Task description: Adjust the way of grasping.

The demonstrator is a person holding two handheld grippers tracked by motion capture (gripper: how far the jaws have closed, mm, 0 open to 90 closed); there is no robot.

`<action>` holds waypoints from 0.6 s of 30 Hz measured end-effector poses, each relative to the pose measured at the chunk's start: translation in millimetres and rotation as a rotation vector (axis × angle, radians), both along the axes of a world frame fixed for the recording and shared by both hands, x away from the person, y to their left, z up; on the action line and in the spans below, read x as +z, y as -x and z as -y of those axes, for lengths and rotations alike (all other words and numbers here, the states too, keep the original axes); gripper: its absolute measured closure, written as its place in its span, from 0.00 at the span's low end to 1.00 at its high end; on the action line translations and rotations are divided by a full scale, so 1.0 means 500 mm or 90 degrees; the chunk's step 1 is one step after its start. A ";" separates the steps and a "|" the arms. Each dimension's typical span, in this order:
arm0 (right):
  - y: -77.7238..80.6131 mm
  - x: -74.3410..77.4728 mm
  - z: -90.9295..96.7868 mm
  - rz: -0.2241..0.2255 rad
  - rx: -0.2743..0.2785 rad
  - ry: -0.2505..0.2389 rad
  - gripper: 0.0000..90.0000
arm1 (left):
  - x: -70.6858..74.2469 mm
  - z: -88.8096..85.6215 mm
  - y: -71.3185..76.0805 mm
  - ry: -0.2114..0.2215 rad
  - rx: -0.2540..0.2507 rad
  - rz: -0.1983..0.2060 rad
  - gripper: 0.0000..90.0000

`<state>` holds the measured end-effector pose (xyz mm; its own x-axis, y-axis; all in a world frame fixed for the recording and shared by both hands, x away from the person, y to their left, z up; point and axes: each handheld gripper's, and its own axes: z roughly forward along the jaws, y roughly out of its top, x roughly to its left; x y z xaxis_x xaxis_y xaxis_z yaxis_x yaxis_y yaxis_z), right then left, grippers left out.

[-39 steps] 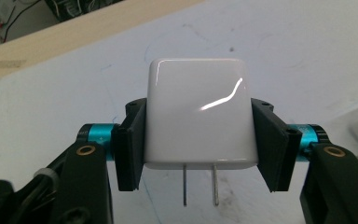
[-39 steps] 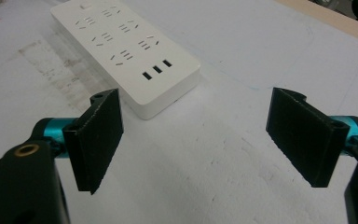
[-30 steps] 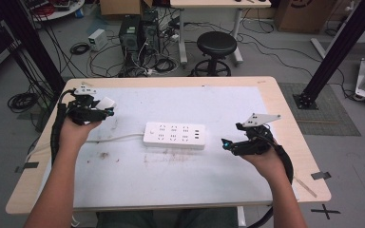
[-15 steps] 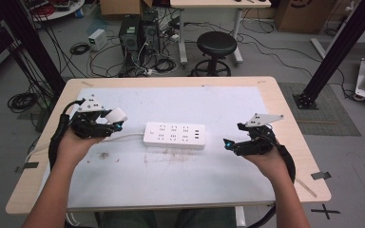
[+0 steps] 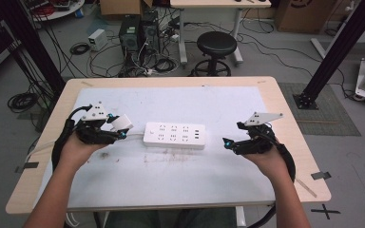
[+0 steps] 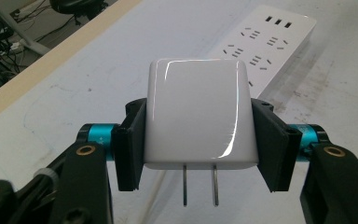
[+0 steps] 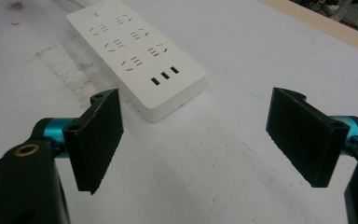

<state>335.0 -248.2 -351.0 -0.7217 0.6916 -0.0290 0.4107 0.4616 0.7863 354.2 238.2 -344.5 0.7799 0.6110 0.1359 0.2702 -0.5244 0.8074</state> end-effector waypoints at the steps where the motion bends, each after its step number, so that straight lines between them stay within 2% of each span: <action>1: 0.000 0.001 -0.001 -0.001 0.001 -0.001 0.22 | 0.000 0.002 0.002 -0.001 -0.005 0.003 0.47; 5: 0.001 0.003 -0.004 0.002 0.003 0.002 0.22 | 0.000 0.007 0.005 -0.004 -0.015 0.010 0.47; 8: 0.007 0.006 -0.013 0.002 0.012 0.001 0.22 | -0.004 0.026 0.018 -0.004 -0.053 0.018 0.47; 9: 0.007 0.006 -0.013 0.002 0.012 0.001 0.22 | -0.004 0.026 0.018 -0.004 -0.053 0.018 0.47; 10: 0.010 0.006 -0.016 0.003 0.018 -0.001 0.22 | -0.006 0.035 0.022 -0.005 -0.072 0.020 0.47; 12: 0.017 0.008 -0.020 0.000 0.022 -0.004 0.22 | -0.009 0.042 0.026 -0.004 -0.083 0.023 0.47; 14: 0.024 0.008 -0.028 -0.004 0.031 -0.006 0.22 | -0.017 0.059 0.035 0.003 -0.108 0.027 0.47; 16: 0.026 0.007 -0.032 -0.007 0.035 -0.004 0.22 | -0.017 0.059 0.035 0.003 -0.108 0.027 0.47; 17: 0.032 0.005 -0.041 -0.013 0.041 -0.010 0.22 | -0.025 0.081 0.043 0.009 -0.139 0.034 0.47; 18: 0.034 0.002 -0.046 -0.015 0.046 -0.013 0.22 | -0.028 0.089 0.047 0.013 -0.146 0.035 0.47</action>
<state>317.9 -225.0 -349.9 -0.7704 0.6375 0.0023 0.3949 0.4744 0.7868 330.8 193.8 -358.5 0.8905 0.4214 0.1713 0.1014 -0.5511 0.8283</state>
